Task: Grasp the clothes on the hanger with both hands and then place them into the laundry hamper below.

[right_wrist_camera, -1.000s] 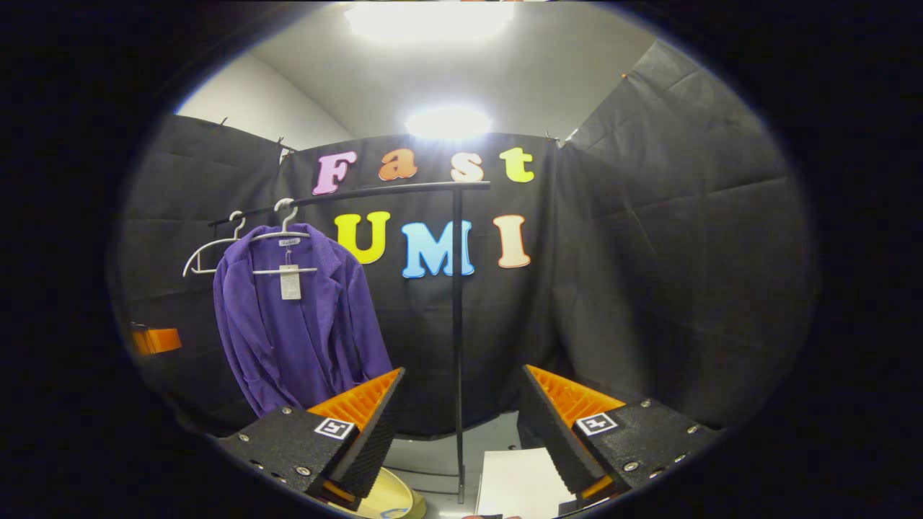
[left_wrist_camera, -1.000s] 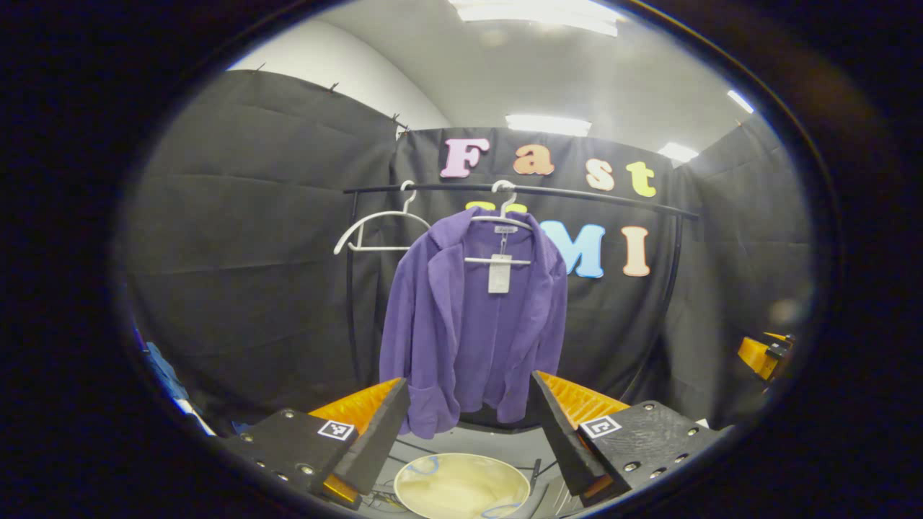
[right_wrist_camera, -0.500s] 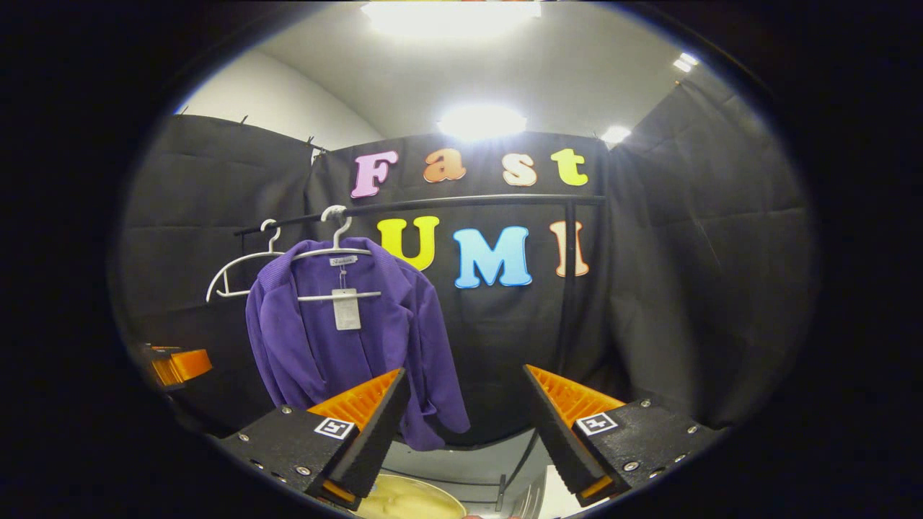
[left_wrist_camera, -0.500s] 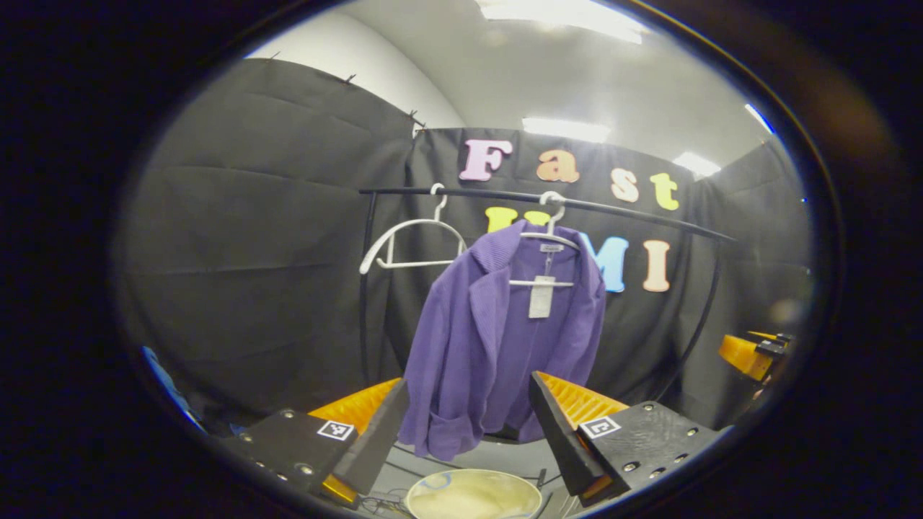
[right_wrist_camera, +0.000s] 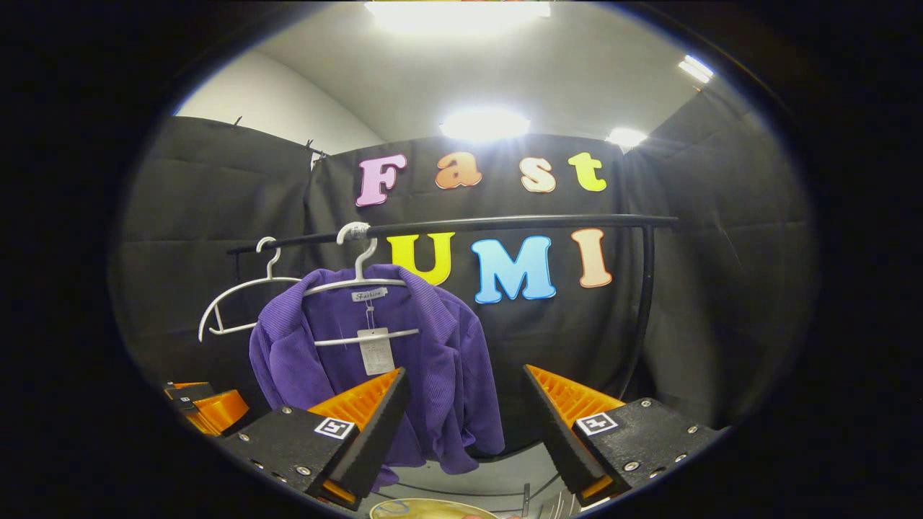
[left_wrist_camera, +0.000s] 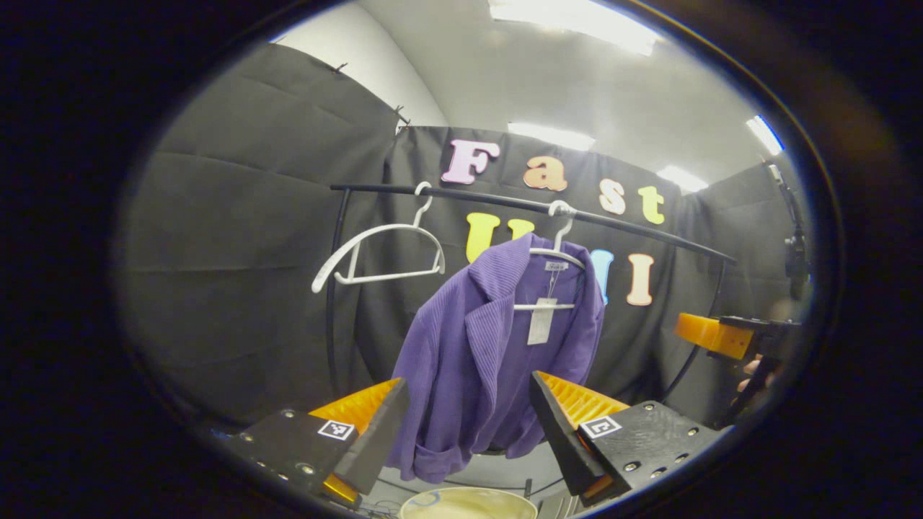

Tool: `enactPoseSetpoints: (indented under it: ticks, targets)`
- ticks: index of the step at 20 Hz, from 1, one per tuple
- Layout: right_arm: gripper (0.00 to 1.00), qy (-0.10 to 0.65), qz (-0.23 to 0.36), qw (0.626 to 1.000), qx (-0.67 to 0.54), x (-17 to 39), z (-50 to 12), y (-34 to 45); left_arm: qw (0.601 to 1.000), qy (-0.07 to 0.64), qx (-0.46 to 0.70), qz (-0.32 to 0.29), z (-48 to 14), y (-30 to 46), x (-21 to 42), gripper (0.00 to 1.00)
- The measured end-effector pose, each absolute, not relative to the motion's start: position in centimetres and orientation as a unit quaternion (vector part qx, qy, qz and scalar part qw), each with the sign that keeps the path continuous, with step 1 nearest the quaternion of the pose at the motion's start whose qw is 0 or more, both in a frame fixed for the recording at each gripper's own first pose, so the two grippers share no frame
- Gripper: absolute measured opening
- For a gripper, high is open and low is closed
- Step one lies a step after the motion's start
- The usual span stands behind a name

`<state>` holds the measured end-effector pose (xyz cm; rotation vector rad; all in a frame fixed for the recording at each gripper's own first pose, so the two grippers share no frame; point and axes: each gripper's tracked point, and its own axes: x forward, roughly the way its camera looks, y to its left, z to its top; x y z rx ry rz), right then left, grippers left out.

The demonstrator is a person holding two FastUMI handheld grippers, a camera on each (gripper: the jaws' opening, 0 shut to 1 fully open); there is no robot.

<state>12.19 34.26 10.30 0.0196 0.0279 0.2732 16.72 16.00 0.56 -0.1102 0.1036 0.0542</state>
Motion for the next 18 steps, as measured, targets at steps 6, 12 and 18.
enactPoseSetpoints:
  ticks: [6, 12, 18]
  targets:
    - [0.95, 0.023, 0.155, 0.987, 0.036, 15.5, 11.1, 37.1, 0.995, 0.047, -0.079, 0.030, 2.1, 14.4, 20.5, 1.00]
    - [0.96, 0.016, 0.199, 0.979, 0.029, 20.4, 9.6, 40.1, 0.995, 0.021, -0.068, 0.068, 2.9, 12.7, 24.0, 0.96]
    - [0.95, 0.069, 0.259, 0.962, 0.055, 25.3, 5.8, 42.2, 0.984, 0.063, -0.118, 0.118, -1.2, 13.4, 26.8, 0.96]
